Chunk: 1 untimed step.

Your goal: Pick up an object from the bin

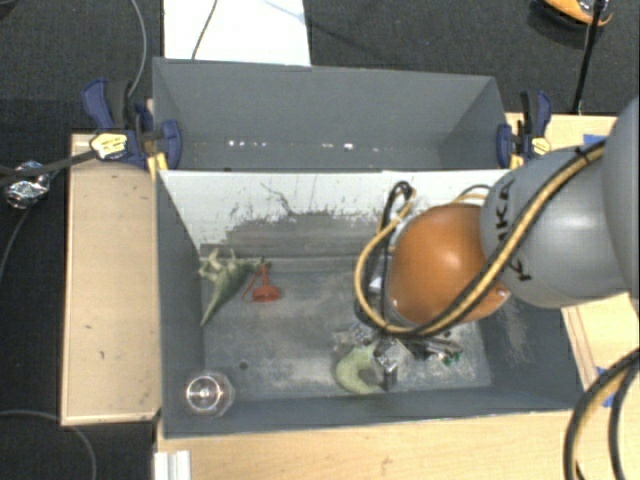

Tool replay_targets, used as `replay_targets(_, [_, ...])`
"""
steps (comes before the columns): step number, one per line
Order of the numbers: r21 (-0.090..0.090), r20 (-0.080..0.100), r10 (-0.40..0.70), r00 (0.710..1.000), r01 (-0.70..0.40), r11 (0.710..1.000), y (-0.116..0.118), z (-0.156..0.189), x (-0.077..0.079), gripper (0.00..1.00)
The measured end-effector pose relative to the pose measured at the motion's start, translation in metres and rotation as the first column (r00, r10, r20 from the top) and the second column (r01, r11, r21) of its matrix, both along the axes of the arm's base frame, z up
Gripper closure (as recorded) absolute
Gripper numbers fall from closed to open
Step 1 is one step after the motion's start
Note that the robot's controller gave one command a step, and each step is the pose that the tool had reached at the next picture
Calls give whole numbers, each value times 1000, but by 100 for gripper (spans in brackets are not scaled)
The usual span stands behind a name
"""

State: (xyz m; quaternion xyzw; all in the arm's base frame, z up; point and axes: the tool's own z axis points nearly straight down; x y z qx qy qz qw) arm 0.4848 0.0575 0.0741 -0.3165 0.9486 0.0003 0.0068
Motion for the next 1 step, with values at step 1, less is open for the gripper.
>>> replay_targets(1, [0, 2, 83, 997, -83, 997, -9, 80, 17, 100])
